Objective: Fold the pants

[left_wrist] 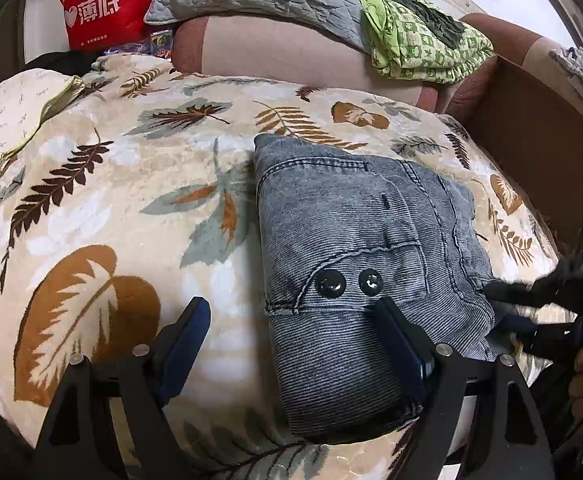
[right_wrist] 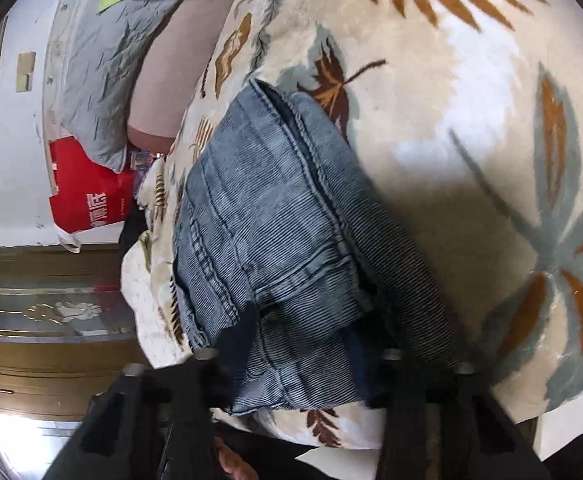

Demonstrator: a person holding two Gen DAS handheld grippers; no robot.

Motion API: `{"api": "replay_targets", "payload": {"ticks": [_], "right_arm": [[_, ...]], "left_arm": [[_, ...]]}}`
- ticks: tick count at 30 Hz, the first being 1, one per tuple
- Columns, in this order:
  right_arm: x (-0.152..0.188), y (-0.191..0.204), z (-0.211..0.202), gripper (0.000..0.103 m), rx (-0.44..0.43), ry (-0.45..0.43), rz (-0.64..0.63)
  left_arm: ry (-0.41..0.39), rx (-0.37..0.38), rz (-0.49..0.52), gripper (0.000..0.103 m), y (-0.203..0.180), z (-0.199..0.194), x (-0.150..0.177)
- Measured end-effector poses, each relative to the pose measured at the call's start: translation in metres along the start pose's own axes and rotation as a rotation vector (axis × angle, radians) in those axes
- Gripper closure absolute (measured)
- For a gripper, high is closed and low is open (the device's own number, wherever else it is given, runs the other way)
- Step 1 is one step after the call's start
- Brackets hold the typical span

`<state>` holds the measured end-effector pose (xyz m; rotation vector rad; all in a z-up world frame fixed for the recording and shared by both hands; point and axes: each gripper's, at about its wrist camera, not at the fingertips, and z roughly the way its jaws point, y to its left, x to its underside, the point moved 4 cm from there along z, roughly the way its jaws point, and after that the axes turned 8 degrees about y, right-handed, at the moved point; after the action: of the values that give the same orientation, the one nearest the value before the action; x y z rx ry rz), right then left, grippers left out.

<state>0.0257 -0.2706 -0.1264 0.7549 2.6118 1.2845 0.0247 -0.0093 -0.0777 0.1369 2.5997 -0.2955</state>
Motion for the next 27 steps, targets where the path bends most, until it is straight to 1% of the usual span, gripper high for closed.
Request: {"api": "replay_targets", "payload": {"ticks": [1,2,6,8,10,11,12,14,15,16,17,18,19,20,21,23,25,26,27], "right_arm": [[0.000,0.002,-0.002,0.097,0.021,-0.019,-0.022],[0.001,0.003,-0.006,0.099,0.029,-0.030,-0.041],[0.015,0.038,-0.028,0.099,0.050,-0.106,-0.166],[0.024,0.056,-0.043,0.099,0.045,-0.148,-0.214],[0.038,0.070,-0.055,0.099,0.028,-0.169,-0.248],[0.044,0.071,-0.058,0.099,0.032,-0.179,-0.260],[0.051,0.069,-0.060,0.099,0.040,-0.187,-0.269],[0.052,0.058,-0.051,0.099,0.077,-0.188,-0.260],[0.048,0.042,-0.042,0.099,0.107,-0.179,-0.234],[0.043,0.025,-0.030,0.099,0.119,-0.143,-0.203],[0.038,0.009,-0.019,0.099,0.123,-0.114,-0.171],[0.037,-0.002,-0.013,0.096,0.122,-0.102,-0.148],[0.036,-0.009,-0.010,0.095,0.101,-0.096,-0.136],[0.037,-0.009,-0.010,0.095,0.100,-0.088,-0.150],[0.038,-0.007,-0.012,0.094,0.106,-0.081,-0.167],[0.038,-0.004,-0.017,0.091,0.134,-0.077,-0.196],[0.040,-0.003,-0.023,0.091,0.147,-0.056,-0.206],[0.042,0.000,-0.032,0.091,0.160,-0.068,-0.216],[0.046,0.003,-0.042,0.088,0.170,-0.090,-0.226]], "left_arm": [[0.004,0.004,-0.002,0.018,0.001,0.001,0.000],[0.006,0.008,-0.009,0.018,0.002,0.002,0.000],[0.003,0.020,-0.026,0.018,0.005,-0.003,-0.003],[-0.045,0.013,-0.041,0.018,0.007,-0.017,-0.008],[-0.106,0.009,-0.060,0.018,0.010,-0.035,-0.015],[-0.132,0.012,-0.075,0.018,0.011,-0.045,-0.019],[-0.141,0.013,-0.079,0.018,0.010,-0.049,-0.023],[-0.128,-0.001,-0.052,0.018,0.004,-0.048,-0.027],[-0.097,-0.019,-0.008,0.018,-0.005,-0.039,-0.027],[-0.069,-0.035,0.031,0.018,-0.012,-0.030,-0.025],[-0.029,-0.068,0.077,0.018,-0.018,-0.018,-0.021],[0.043,-0.118,0.144,0.018,-0.026,0.000,-0.013],[0.066,-0.178,0.189,0.017,-0.031,0.011,-0.005],[0.031,-0.187,0.188,0.017,-0.030,0.010,-0.002],[0.013,-0.177,0.170,0.017,-0.028,0.008,0.000],[0.037,-0.153,0.140,0.017,-0.024,0.009,-0.002],[0.035,-0.153,0.152,0.017,-0.023,0.008,-0.002],[0.031,-0.155,0.156,0.017,-0.023,0.008,-0.001],[0.025,-0.157,0.158,0.017,-0.023,0.007,0.000]]}}
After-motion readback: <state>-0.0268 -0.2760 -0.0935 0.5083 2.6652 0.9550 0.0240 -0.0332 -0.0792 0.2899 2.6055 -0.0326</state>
